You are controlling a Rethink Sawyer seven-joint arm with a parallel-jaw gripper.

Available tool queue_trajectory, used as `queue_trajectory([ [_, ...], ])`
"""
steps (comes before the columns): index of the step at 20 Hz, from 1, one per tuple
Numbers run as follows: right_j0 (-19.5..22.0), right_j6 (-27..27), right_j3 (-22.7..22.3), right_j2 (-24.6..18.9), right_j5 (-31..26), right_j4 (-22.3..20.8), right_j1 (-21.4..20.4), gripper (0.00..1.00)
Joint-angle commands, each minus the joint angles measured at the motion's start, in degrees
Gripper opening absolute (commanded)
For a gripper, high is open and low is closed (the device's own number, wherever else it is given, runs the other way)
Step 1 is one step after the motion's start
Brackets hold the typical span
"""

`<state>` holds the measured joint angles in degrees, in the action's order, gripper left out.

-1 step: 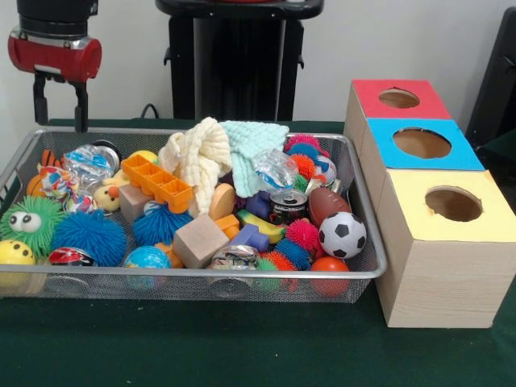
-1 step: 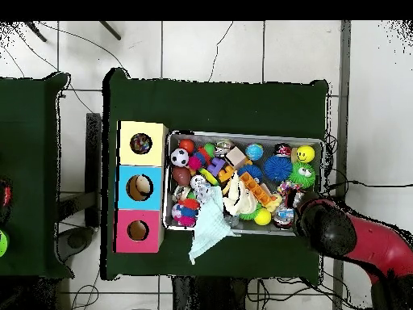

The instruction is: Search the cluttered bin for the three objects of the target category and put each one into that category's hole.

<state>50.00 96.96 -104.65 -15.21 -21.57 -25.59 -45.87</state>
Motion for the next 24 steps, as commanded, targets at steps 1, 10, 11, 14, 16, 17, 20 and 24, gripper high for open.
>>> queue_trajectory([
  [1,0.6,-3.8,-0.5,-4.9,-4.0,-1.3,1.6,1.0],
  [10,-0.1,-5.0,2.9,-4.4,-3.3,-3.6,3.6,1.0],
  [11,0.6,-8.0,3.9,-5.8,-4.3,-4.3,4.6,1.0],
  [14,2.1,-13.5,6.1,-8.4,-8.0,-4.9,6.8,1.0],
  [16,2.9,-15.9,7.5,-9.8,-8.3,-6.1,8.7,1.0],
  [17,3.4,-17.2,8.5,-10.5,-8.2,-7.1,10.0,1.0],
  [20,4.9,-20.5,10.8,-13.3,-9.7,-8.6,13.7,1.0],
  [24,5.0,-19.2,12.1,-14.0,-11.3,-9.8,13.9,1.0],
])
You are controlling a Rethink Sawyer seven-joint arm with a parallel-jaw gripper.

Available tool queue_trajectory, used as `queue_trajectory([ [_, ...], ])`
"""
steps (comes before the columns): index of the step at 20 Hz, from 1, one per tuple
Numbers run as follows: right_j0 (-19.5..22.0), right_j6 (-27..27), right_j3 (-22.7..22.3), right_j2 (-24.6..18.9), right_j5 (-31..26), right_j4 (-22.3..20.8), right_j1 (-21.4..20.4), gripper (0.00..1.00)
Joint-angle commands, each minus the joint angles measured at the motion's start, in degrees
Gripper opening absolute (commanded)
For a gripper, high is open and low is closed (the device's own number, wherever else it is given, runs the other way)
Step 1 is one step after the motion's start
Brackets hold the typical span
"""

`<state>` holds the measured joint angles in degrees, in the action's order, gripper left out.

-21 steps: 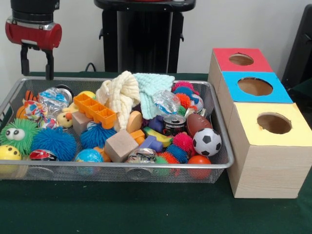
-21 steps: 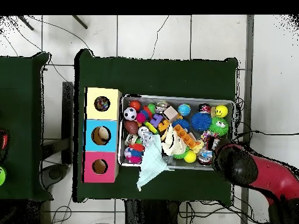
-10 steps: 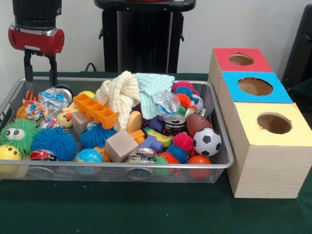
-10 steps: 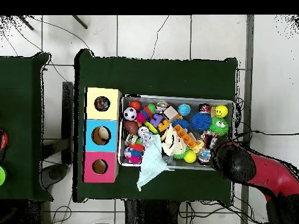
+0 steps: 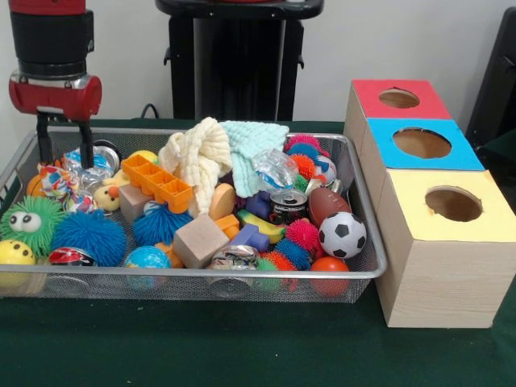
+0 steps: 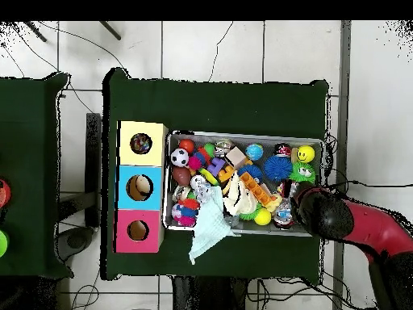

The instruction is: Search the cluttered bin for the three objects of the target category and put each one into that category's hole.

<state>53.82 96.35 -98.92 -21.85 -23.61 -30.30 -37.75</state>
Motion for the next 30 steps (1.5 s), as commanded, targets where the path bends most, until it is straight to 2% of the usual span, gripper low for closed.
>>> queue_trajectory([
  [1,1.3,-18.3,6.6,-7.6,-9.6,-5.2,5.8,1.0],
  [10,1.6,-17.2,10.1,-9.0,-10.0,-8.5,10.0,1.0],
  [16,1.7,-17.2,11.1,-10.0,-11.1,-9.6,10.4,1.0],
  [26,3.6,-18.1,11.0,-11.7,-11.7,-10.7,11.4,1.0],
  [30,4.8,-17.1,8.6,-11.8,-11.2,-10.8,10.0,1.0],
])
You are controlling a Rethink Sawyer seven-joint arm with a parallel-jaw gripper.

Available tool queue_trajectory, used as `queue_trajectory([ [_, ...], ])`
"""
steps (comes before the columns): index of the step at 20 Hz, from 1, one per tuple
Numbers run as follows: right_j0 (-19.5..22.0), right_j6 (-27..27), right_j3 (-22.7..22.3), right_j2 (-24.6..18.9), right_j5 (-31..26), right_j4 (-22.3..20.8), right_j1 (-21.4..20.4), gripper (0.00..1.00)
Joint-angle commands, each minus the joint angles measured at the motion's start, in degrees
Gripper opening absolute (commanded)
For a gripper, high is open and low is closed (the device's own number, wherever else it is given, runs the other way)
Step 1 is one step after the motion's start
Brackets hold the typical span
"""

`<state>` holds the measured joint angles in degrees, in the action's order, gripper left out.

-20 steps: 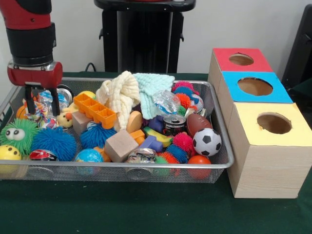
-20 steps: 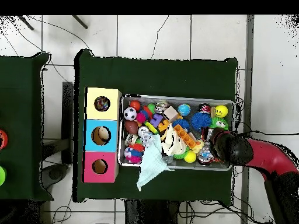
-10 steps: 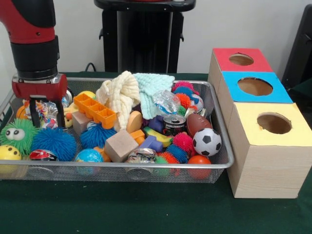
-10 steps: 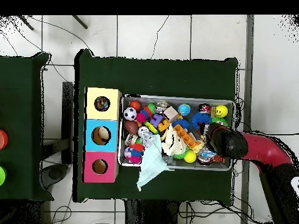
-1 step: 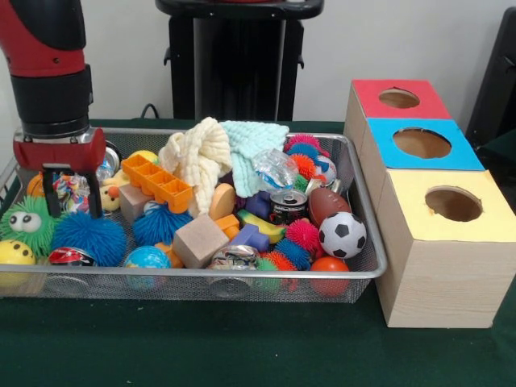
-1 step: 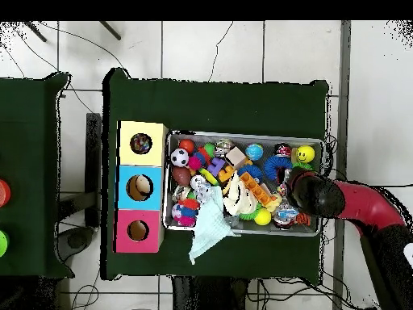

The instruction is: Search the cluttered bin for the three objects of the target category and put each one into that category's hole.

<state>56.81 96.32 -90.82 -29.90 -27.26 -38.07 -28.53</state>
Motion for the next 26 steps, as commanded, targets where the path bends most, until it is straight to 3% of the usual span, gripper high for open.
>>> queue_trajectory([
  [1,2.2,-16.7,-0.4,-3.8,-7.3,-3.1,0.2,1.0],
  [13,6.0,-14.7,-7.8,-4.5,-5.7,-3.4,-4.4,1.0],
  [26,6.1,-14.4,-7.9,-2.8,-5.5,-5.9,-2.4,1.0],
])
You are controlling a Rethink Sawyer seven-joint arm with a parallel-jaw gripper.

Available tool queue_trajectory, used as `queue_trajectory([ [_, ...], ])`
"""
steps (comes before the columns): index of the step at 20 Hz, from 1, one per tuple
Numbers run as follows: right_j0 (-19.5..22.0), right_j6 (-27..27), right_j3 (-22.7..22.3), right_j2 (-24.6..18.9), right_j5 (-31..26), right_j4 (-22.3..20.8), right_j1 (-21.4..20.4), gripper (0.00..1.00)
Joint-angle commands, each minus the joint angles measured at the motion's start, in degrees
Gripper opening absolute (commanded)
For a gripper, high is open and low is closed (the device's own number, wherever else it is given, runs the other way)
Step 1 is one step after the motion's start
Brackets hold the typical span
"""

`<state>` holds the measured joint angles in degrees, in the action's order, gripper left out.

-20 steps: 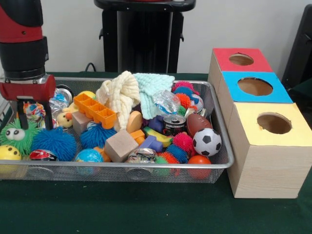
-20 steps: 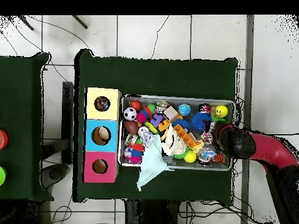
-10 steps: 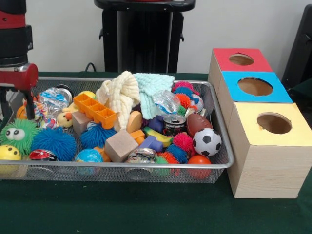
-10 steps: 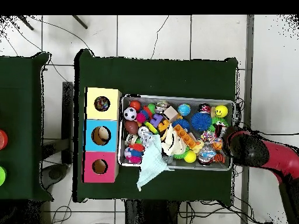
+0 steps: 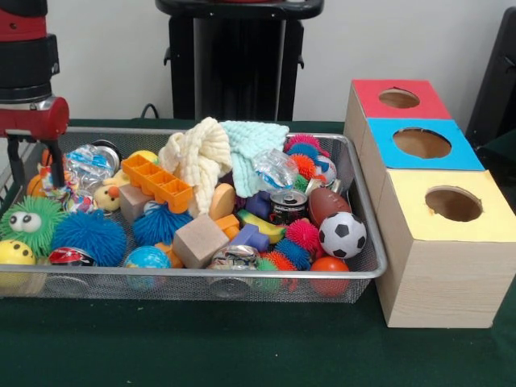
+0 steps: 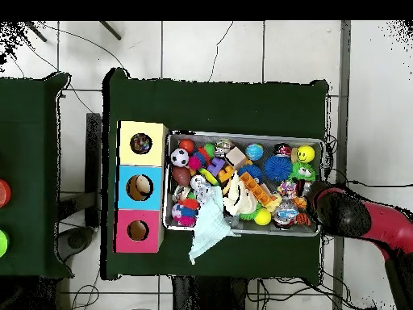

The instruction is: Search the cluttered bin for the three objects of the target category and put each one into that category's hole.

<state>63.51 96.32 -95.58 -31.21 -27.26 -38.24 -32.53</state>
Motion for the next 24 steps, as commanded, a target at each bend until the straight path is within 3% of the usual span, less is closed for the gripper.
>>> queue_trajectory([
  [1,-0.6,-14.2,-3.1,-1.4,-5.1,-6.0,2.0,1.0],
  [8,-0.8,-13.1,-4.9,-1.5,-5.7,-6.5,0.5,1.0],
  [24,-0.9,-12.6,-3.9,-0.8,-3.9,-11.3,3.8,1.0],
])
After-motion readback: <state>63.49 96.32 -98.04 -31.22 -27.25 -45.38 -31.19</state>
